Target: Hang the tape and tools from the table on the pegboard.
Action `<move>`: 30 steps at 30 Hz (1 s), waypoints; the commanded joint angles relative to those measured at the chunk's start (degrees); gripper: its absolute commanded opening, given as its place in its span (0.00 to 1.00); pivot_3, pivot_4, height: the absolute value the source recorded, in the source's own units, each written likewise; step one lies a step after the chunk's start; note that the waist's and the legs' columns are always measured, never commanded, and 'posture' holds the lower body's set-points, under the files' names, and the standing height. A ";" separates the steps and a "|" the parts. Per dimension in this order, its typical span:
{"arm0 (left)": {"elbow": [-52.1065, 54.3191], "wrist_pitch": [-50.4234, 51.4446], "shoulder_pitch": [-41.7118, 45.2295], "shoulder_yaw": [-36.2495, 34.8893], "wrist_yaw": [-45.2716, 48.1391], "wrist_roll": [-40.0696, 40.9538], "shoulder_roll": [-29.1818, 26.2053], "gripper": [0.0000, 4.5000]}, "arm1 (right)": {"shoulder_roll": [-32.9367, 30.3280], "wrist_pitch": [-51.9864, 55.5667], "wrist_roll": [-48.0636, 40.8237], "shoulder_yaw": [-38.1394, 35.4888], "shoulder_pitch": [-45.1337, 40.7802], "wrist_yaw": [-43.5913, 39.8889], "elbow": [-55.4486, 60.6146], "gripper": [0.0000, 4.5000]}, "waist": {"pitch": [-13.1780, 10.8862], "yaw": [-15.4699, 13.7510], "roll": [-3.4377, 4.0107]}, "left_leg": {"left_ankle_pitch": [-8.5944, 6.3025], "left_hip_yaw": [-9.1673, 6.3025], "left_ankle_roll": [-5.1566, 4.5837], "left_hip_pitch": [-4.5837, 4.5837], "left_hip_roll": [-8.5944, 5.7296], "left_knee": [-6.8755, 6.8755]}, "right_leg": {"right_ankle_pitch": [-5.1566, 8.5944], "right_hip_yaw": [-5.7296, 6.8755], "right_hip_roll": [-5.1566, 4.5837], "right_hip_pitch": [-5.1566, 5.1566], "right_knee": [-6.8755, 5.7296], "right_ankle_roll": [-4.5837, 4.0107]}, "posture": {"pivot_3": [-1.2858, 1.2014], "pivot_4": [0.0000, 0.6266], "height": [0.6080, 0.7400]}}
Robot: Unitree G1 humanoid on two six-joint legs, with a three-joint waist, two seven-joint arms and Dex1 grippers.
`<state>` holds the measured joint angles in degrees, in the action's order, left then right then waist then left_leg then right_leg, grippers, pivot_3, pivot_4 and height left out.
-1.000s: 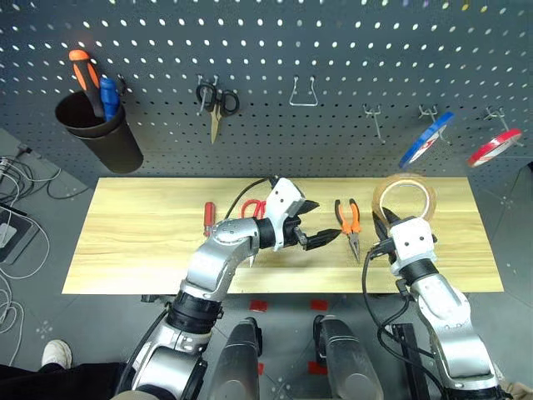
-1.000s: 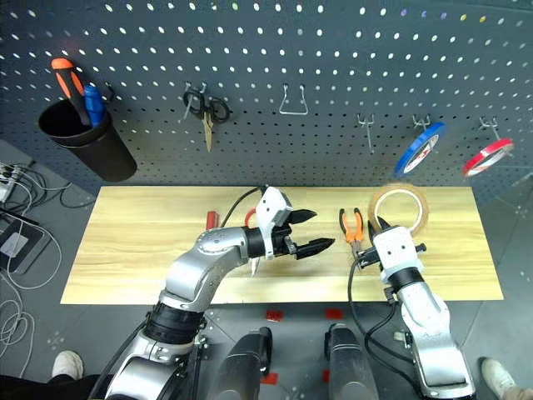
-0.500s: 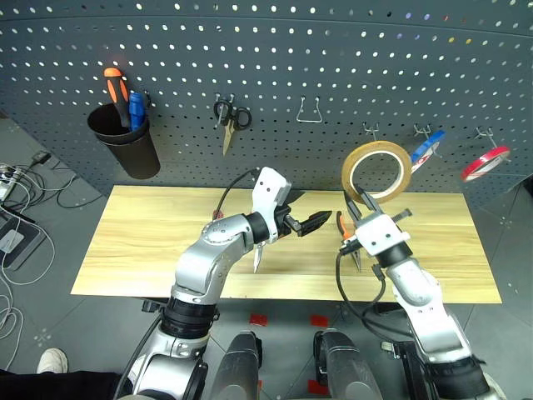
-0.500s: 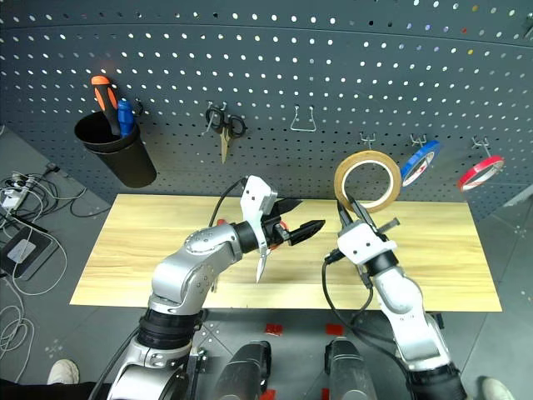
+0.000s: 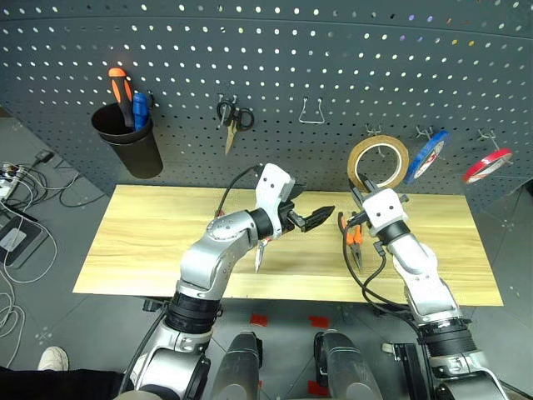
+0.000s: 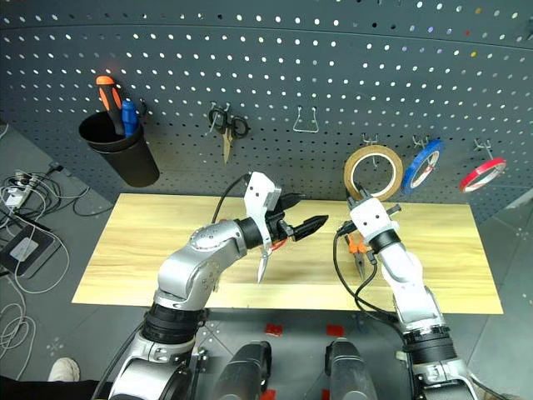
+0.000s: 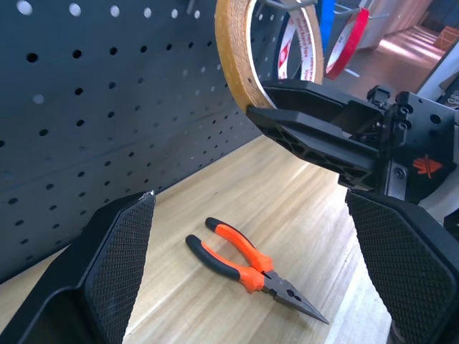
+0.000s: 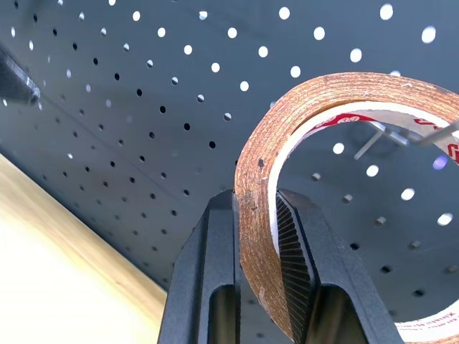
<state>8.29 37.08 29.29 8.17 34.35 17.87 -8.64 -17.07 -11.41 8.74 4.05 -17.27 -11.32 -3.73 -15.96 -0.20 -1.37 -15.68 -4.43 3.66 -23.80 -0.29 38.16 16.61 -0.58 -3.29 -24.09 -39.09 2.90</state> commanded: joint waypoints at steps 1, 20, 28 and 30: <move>2.34 -0.48 0.02 0.39 -0.10 1.04 0.15 1.00 | 0.15 1.04 -1.21 -0.12 1.70 -1.15 3.40 0.45 | 0.07 -0.09 -0.01 | 0.00 0.00 0.00 0.00 0.00 0.01 | 0.00 0.00 0.00 0.00 0.00 0.00 | 0.56 0.33 1.00; -4.07 -12.38 -9.44 7.66 6.64 -6.85 -10.04 1.00 | 0.98 36.14 -8.05 -0.05 14.28 -8.84 19.88 0.99 | 0.55 0.39 0.11 | -0.02 0.00 -0.04 0.08 0.03 0.01 | 0.00 -0.09 0.05 0.02 -0.06 -0.01 | 0.54 0.44 1.00; -6.10 -19.58 -13.51 10.00 9.12 -12.22 -15.94 1.00 | 6.26 55.78 -11.62 -3.00 8.62 -4.50 19.82 0.99 | 0.46 0.29 0.17 | -0.19 -0.10 -0.34 0.07 -0.02 0.05 | 0.00 -0.11 0.03 0.05 -0.05 -0.01 | 0.55 0.53 1.00; -5.45 -19.21 -13.80 9.63 9.11 -12.12 -15.91 1.00 | 7.11 57.69 -11.90 -3.51 7.03 -3.61 18.96 0.99 | 0.41 0.31 0.18 | -0.22 -0.12 -0.41 0.07 -0.02 0.05 | 0.00 -0.12 0.04 0.04 -0.07 -0.01 | 0.55 0.54 1.00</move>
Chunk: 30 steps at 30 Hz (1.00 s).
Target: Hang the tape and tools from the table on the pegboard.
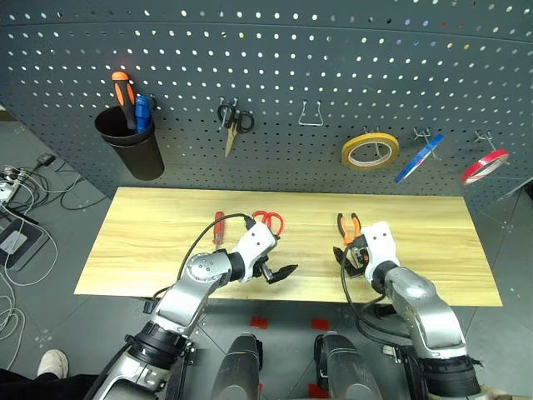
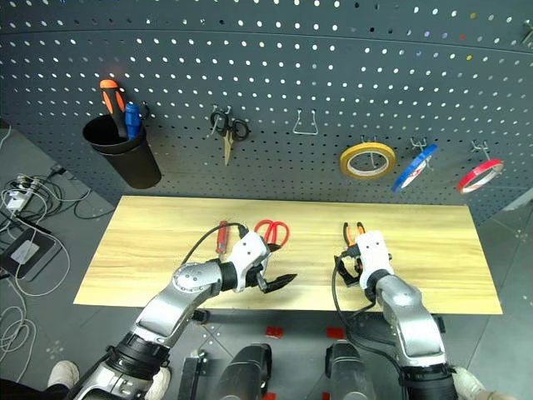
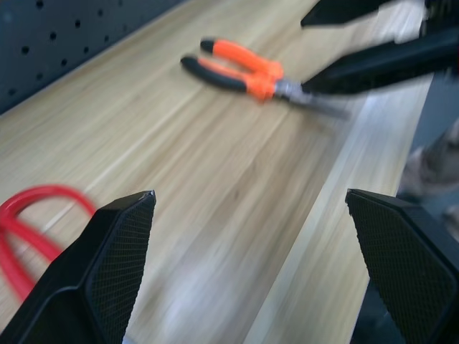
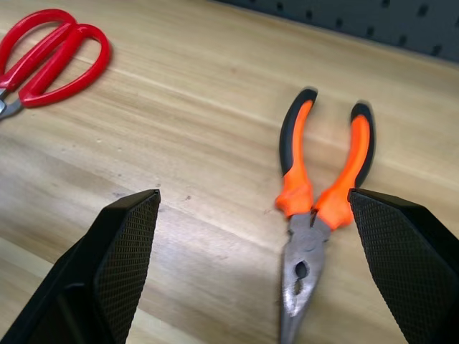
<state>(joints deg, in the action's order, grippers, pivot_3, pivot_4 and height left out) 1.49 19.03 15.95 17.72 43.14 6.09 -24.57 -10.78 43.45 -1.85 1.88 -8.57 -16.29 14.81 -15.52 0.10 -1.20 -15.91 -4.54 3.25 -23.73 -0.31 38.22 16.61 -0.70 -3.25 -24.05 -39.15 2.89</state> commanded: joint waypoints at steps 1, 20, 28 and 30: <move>1.67 -0.97 -0.56 -0.06 0.28 -0.36 0.08 1.00 | 1.01 3.42 -1.36 -1.59 -2.29 1.71 -0.04 0.99 | -0.07 0.00 0.00 | -0.01 -0.01 -0.01 0.00 0.00 0.00 | 0.00 0.01 0.01 0.00 0.00 0.00 | 0.56 0.55 1.00; 6.24 2.89 -2.56 -1.29 -1.73 0.09 0.98 1.00 | 0.25 -0.47 0.03 -3.05 -17.57 7.68 -20.79 0.99 | -2.96 0.04 0.03 | -0.05 0.02 -0.10 0.04 0.01 0.08 | 0.00 -0.11 0.02 -0.08 -0.29 0.00 | 0.57 0.65 1.00; 6.01 3.56 -1.81 -1.93 -2.30 0.16 1.52 1.00 | 1.33 1.84 -0.05 -3.44 -19.84 8.84 -23.41 0.99 | -4.07 -0.01 0.06 | -0.05 0.01 -0.10 0.03 0.02 0.09 | 0.00 -0.13 0.02 -0.10 -0.33 0.00 | 0.58 0.67 1.00; 5.92 3.68 -1.54 -1.99 -2.36 0.20 1.65 1.00 | 1.38 3.23 -0.20 -3.63 -19.88 9.08 -23.21 0.99 | -4.18 -0.01 0.07 | -0.05 0.01 -0.10 0.00 0.02 0.09 | 0.00 -0.13 0.02 -0.12 -0.32 0.00 | 0.58 0.67 1.00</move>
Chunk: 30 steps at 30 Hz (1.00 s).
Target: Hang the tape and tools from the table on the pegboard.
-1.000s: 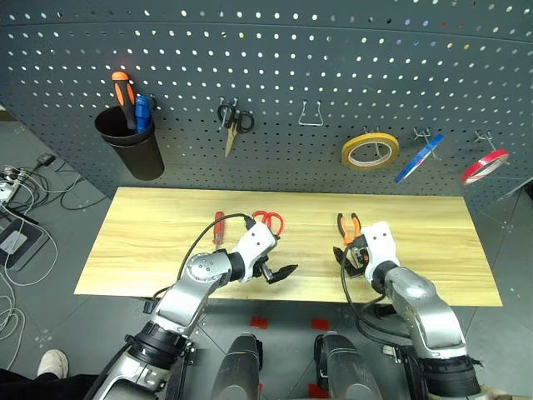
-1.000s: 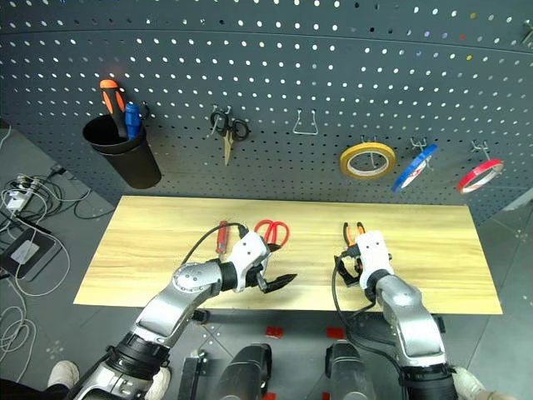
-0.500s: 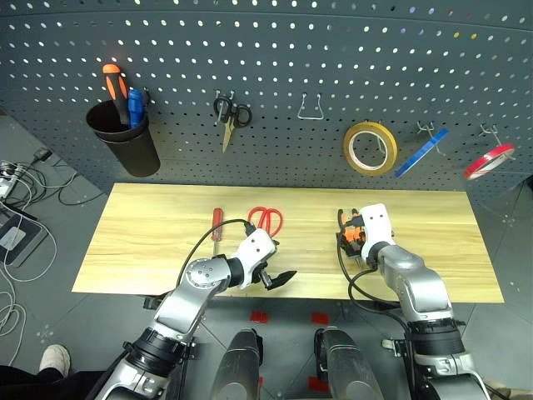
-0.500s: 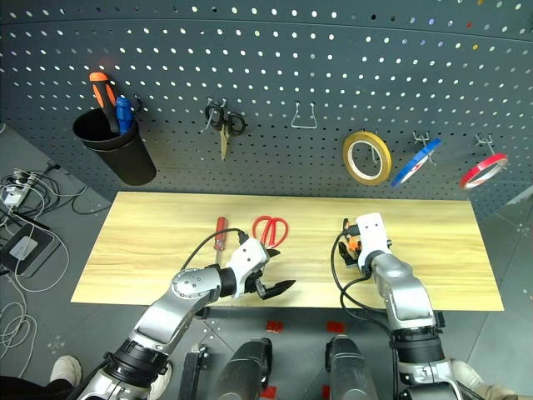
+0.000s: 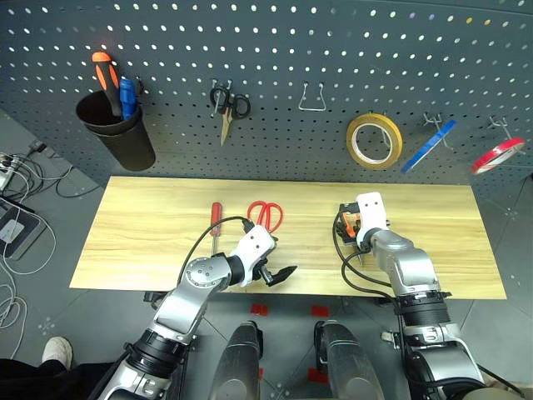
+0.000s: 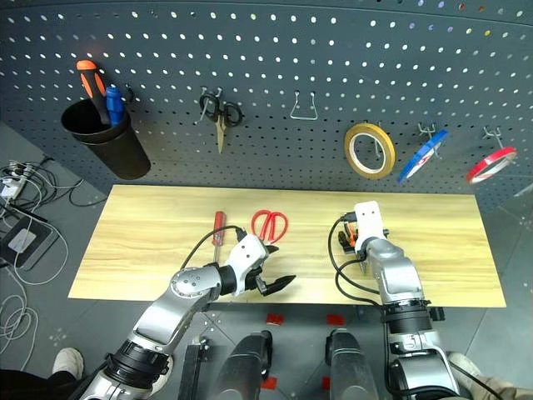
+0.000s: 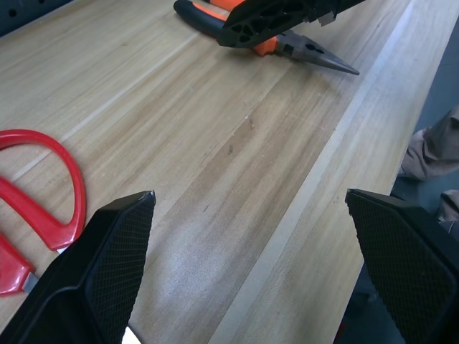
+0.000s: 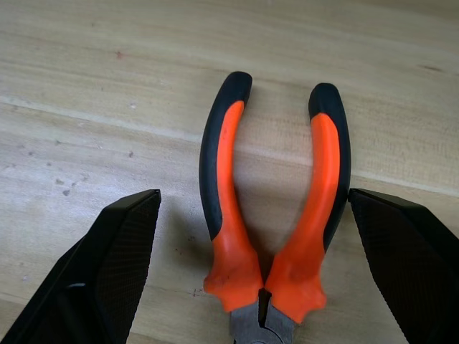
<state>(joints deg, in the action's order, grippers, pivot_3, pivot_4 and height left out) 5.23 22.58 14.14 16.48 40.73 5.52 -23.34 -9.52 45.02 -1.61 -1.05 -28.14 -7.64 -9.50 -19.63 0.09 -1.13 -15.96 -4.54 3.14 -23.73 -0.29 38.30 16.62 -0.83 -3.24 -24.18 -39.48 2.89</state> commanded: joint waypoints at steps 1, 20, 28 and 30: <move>2.08 0.13 0.41 -0.80 0.03 0.77 0.45 1.00 | 0.01 1.97 -0.43 -0.64 -0.27 0.41 1.19 0.99 | -0.11 0.00 0.00 | 0.00 0.00 0.00 0.00 0.00 0.00 | 0.00 0.00 0.00 -0.01 0.00 0.00 | 0.58 0.67 1.00; 1.92 0.16 1.19 -0.93 -0.15 0.71 1.36 1.00 | -0.33 3.32 -1.02 -0.86 -0.39 0.37 1.79 0.53 | -0.98 0.01 -0.04 | 0.00 -0.04 0.00 0.01 0.03 -0.06 | 0.00 0.00 0.01 -0.01 0.05 0.00 | 0.57 0.67 1.00; 5.65 2.82 0.35 -2.41 -0.66 3.69 3.27 1.00 | -1.82 3.04 -1.63 0.10 1.28 -1.73 5.81 0.52 | -0.99 0.03 -0.04 | 0.00 -0.05 0.01 -0.01 0.03 -0.10 | 0.00 0.01 0.00 -0.04 0.10 0.00 | 0.57 0.61 1.00; 9.79 4.48 -1.83 -3.05 -0.95 5.35 3.50 1.00 | -2.96 3.32 -2.01 0.80 3.44 -3.06 10.66 0.52 | -0.99 0.01 -0.04 | 0.01 -0.07 0.02 -0.05 0.04 -0.14 | 0.00 0.03 0.00 -0.05 0.20 0.00 | 0.57 0.59 1.00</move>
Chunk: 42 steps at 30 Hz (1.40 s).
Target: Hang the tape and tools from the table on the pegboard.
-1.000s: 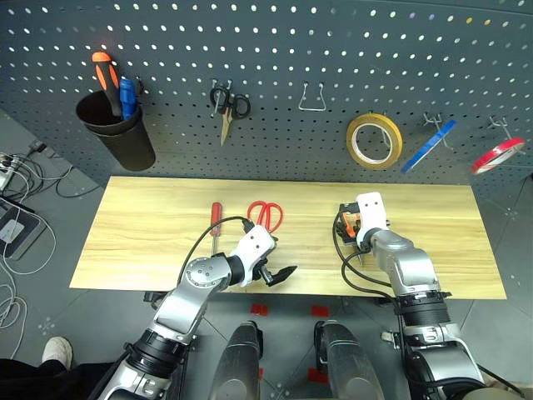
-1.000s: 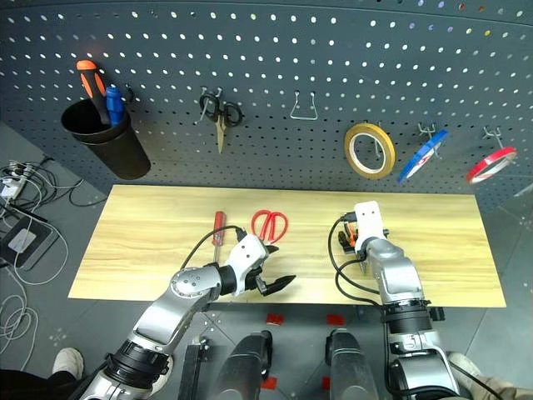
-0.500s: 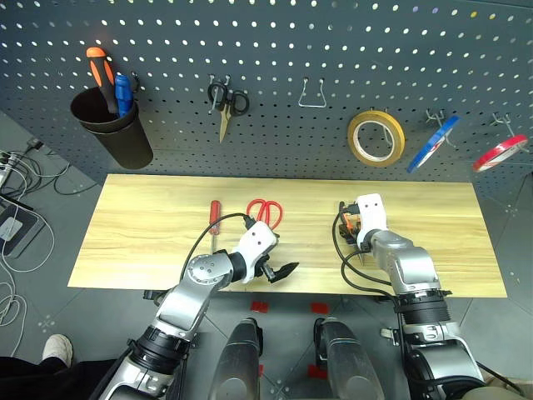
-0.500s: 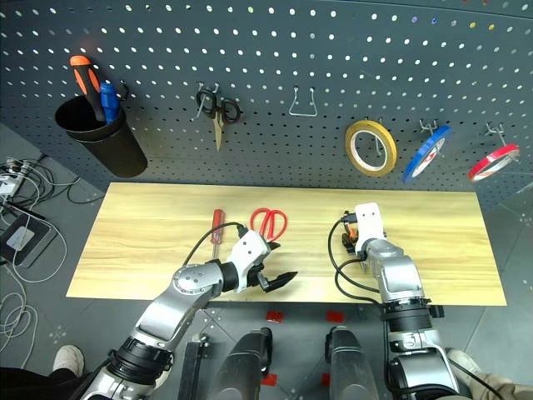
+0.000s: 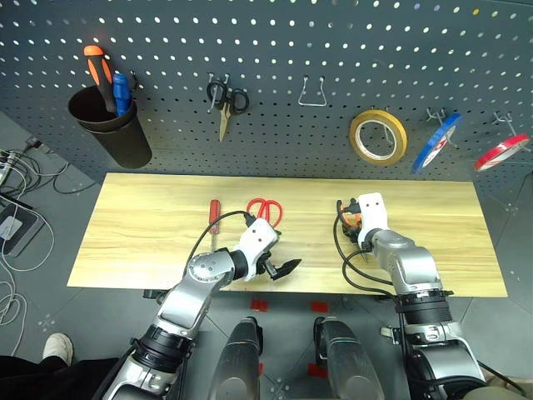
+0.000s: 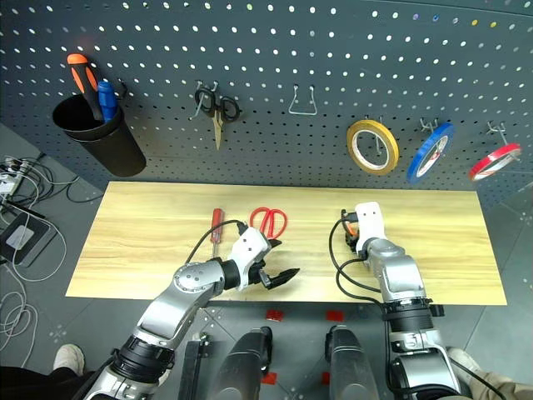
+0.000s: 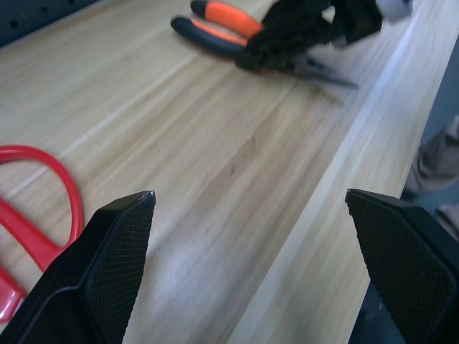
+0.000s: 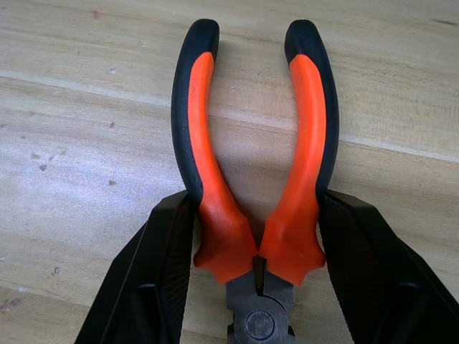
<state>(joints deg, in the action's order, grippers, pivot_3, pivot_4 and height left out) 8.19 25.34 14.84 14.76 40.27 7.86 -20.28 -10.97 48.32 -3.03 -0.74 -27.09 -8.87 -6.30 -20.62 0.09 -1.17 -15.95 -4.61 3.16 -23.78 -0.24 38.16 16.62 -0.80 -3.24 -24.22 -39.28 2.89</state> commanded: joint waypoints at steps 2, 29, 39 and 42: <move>9.43 2.56 -4.16 -1.86 -0.61 3.72 -0.05 1.00 | -2.25 0.41 -0.98 0.68 4.11 -2.51 11.35 0.52 | 0.01 0.02 0.00 | 0.03 -0.01 0.07 -0.05 0.03 -0.06 | 0.00 0.01 0.00 0.00 0.17 0.00 | 0.56 0.57 1.00; 25.27 10.75 -2.65 -11.91 -14.60 12.95 4.09 1.00 | 4.12 -25.41 -8.48 2.87 1.67 -7.23 31.96 0.52 | 7.36 -1.54 -0.08 | 0.24 0.09 0.43 0.00 -0.05 -0.14 | -0.01 0.20 -0.01 0.12 0.32 0.00 | 0.59 0.21 1.00; 19.41 3.90 5.54 -12.25 -20.86 8.84 8.63 1.00 | 10.65 -39.82 -5.27 2.53 -10.81 -2.60 14.07 0.52 | 9.06 -1.76 -0.23 | 0.27 0.15 0.49 0.06 -0.08 -0.09 | -0.02 0.18 0.00 0.14 0.24 -0.01 | 0.60 0.19 1.00; 16.19 1.30 7.84 -12.83 -22.62 7.30 9.53 1.00 | 11.29 -43.26 -4.74 1.80 -13.53 -1.69 9.39 0.52 | 9.23 -1.86 -0.25 | 0.27 0.17 0.49 0.05 -0.08 -0.10 | -0.02 0.18 0.00 0.13 0.26 -0.02 | 0.60 0.20 1.00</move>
<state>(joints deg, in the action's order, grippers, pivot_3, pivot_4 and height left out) 24.42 28.99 21.79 2.79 18.61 16.10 -11.02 0.02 8.44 -7.87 2.09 -38.60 -11.20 3.05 -11.39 -1.77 -1.42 -15.67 -4.44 3.65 -23.73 -0.32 38.06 16.60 -0.62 -3.24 -24.10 -39.03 2.87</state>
